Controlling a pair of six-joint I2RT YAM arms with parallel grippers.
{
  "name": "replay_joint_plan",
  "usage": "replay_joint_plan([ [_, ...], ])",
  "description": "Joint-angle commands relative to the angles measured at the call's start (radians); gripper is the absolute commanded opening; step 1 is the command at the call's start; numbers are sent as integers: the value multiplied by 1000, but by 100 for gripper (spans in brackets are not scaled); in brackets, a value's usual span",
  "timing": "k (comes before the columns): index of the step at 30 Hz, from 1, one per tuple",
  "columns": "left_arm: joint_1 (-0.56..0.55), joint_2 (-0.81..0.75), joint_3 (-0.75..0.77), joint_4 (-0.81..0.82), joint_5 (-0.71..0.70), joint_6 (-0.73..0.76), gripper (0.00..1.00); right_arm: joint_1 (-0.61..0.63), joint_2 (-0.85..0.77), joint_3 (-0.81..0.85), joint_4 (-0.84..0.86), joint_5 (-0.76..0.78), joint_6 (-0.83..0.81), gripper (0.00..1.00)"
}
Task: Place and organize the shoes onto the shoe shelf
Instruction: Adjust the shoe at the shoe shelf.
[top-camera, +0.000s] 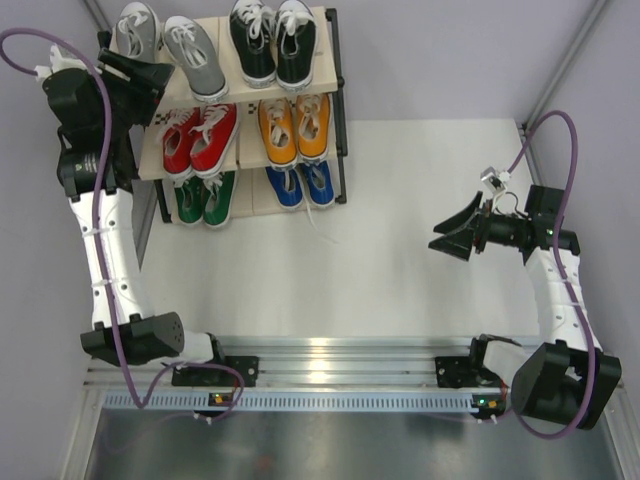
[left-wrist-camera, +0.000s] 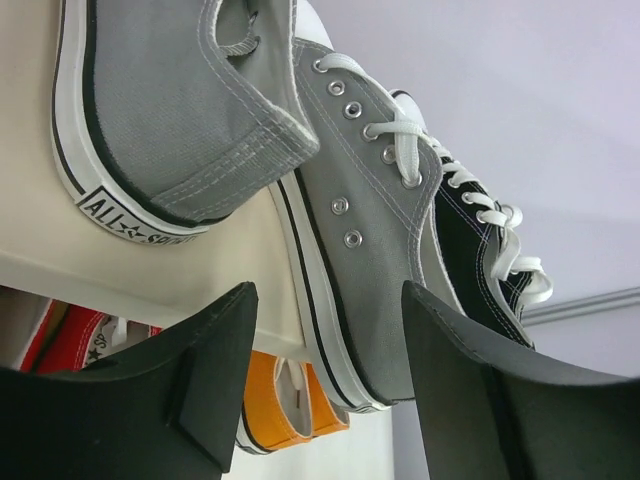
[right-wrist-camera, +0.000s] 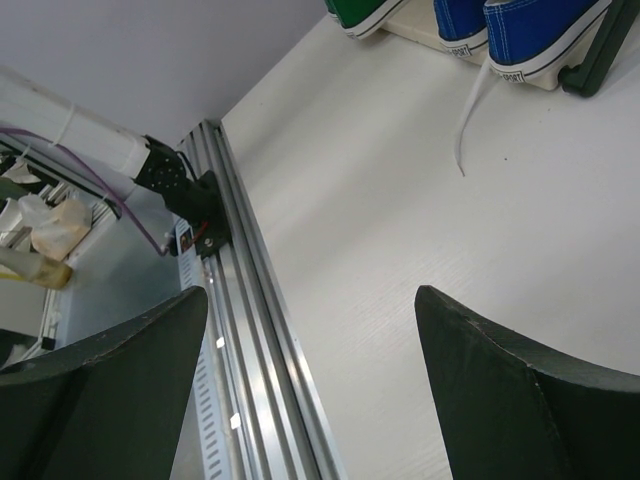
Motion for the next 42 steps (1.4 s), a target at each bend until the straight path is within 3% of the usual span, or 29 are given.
replay_joint_plan([
  [1, 5, -9, 55, -48, -71, 68, 65, -19, -9, 26, 2, -38, -40, 85],
  [5, 4, -58, 49, -50, -25, 134, 60, -19, -9, 28, -1, -37, -46, 85],
  [8, 1, -102, 32, -44, 83, 192, 34, -19, -6, 29, -4, -35, -49, 85],
  [9, -4, -115, 25, -42, 101, 203, 12, -19, -6, 29, -7, -34, -51, 85],
  [12, -45, -148, 3, -42, 141, 252, 1, -19, -5, 31, -9, -32, -56, 85],
  [16, -145, -155, -14, -44, 145, 315, 0, -19, -1, 31, -10, -29, -57, 85],
  [19, -290, -121, -21, -44, 86, 373, 0, -19, 2, 31, -10, -28, -57, 85],
  [23, -347, -66, -9, -45, 33, 406, 0, -19, -1, 31, -12, -23, -59, 85],
  [34, -344, 45, 104, -104, -137, 470, 0, -21, 5, 34, -16, -18, -63, 85],
  [42, -311, 37, 132, -104, -223, 466, 0, -21, 8, 35, -21, -21, -66, 85],
])
